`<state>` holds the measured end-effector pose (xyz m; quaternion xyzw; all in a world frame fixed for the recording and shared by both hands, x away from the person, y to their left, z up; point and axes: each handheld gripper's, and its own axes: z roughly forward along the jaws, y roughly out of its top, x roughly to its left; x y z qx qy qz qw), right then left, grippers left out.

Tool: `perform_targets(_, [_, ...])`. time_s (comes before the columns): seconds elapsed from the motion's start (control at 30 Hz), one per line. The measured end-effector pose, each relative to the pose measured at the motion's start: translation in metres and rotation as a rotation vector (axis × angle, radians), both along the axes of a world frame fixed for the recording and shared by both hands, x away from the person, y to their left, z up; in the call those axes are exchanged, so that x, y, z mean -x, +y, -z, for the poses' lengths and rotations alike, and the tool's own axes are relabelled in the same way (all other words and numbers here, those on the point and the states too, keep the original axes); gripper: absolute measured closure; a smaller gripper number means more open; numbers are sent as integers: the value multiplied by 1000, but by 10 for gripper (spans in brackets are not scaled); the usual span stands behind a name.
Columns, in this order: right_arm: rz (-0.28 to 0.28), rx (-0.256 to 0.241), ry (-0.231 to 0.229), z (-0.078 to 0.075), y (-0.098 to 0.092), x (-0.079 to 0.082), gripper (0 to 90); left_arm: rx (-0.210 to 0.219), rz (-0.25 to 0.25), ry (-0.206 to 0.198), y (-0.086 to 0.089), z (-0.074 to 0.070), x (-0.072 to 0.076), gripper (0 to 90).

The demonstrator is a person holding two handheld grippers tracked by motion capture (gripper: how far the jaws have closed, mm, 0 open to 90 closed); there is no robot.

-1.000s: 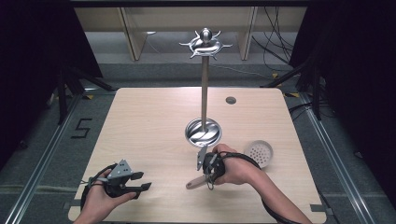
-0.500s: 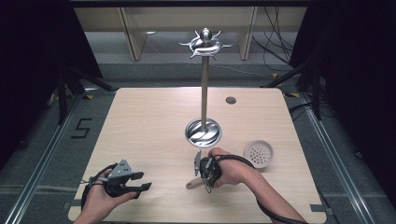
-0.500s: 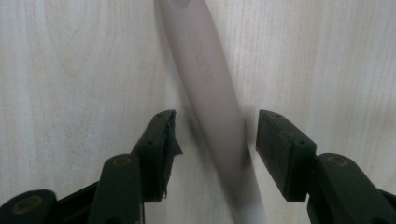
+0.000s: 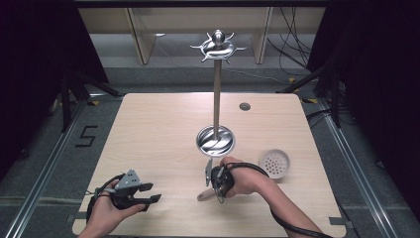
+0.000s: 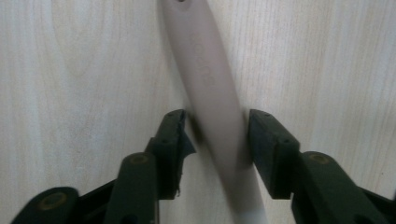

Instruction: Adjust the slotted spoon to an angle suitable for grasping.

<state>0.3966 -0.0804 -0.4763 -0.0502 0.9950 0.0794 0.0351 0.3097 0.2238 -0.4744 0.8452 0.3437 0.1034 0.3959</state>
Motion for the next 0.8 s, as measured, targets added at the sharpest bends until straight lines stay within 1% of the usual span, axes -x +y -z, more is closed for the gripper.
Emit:
perform_targets(0.03, [8, 4, 10, 0, 0, -1, 617, 1, 0, -1, 0, 0, 0, 469])
perform_targets(0.07, [29, -1, 18, 0, 1, 0, 618, -9, 5, -2, 1, 0, 0, 469])
perform_targets(0.1, [48, -2, 31, 0, 1, 0, 618, 2, -3, -1, 0, 0, 0, 469])
perform_targets(0.13, [48, -2, 31, 0, 1, 0, 618, 2, -3, -1, 0, 0, 0, 469])
perform_targets(0.17, [42, 3, 24, 0, 0, 0, 620, -8, 4, -3, 1, 0, 0, 469])
perform_targets(0.2, [4, 7, 5, 0, 0, -2, 622, 1, -2, -2, 1, 0, 0, 469])
perform_targets(0.23, [17, 15, 10, 0, 0, -1, 625, -9, 4, -2, 1, 0, 0, 469])
perform_targets(0.27, [20, 7, 13, 0, 1, 1, 629, -8, 5, -2, 1, 0, 0, 469])
perform_targets(0.3, [97, 37, 23, -2, 1, 7, 633, 1, 0, -1, 0, 0, 0, 469])
perform_targets(0.33, [46, 55, 4, -2, 2, 4, 637, -7, 5, -2, 1, -1, 0, 469])
perform_targets(0.4, [59, 60, 15, -2, 2, 5, 640, -7, 5, -3, 1, -1, 0, 469])
perform_targets(0.43, [80, 59, 23, -2, 3, 6, 641, -8, 5, -3, 1, -1, 0, 469])
perform_targets(0.5, [70, 67, 25, -2, 4, 5, 642, -7, 4, -3, 1, -1, 0, 469])
perform_targets(0.53, [66, 68, 14, -3, 5, 5, 641, -8, 5, -3, 1, -1, 0, 469])
perform_targets(0.57, [87, 64, 35, -2, 5, 6, 640, -7, 5, -3, 1, 0, 0, 469])
perform_targets(0.6, [95, 63, 42, -2, 5, 6, 637, -7, 5, -2, 1, 0, 0, 469])
perform_targets(0.63, [55, 72, 26, -2, 5, 2, 632, -5, 1, -2, 1, 0, 0, 469])
perform_targets(0.67, [55, 72, 26, -2, 5, 2, 632, -5, 1, -2, 1, 0, 0, 469])
perform_targets(0.7, [61, 69, 41, -2, 4, 1, 626, 2, 1, 1, 0, 0, 0, 469])
perform_targets(0.73, [69, 62, 38, -2, 4, 2, 625, 2, 1, 1, 0, 0, 0, 469])
perform_targets(0.77, [92, 53, 60, -1, 4, 2, 626, -15, 5, 0, 1, 0, -1, 469])
perform_targets(0.8, [90, 57, 58, -2, 4, 2, 629, 12, -8, 14, -1, 1, 1, 469])
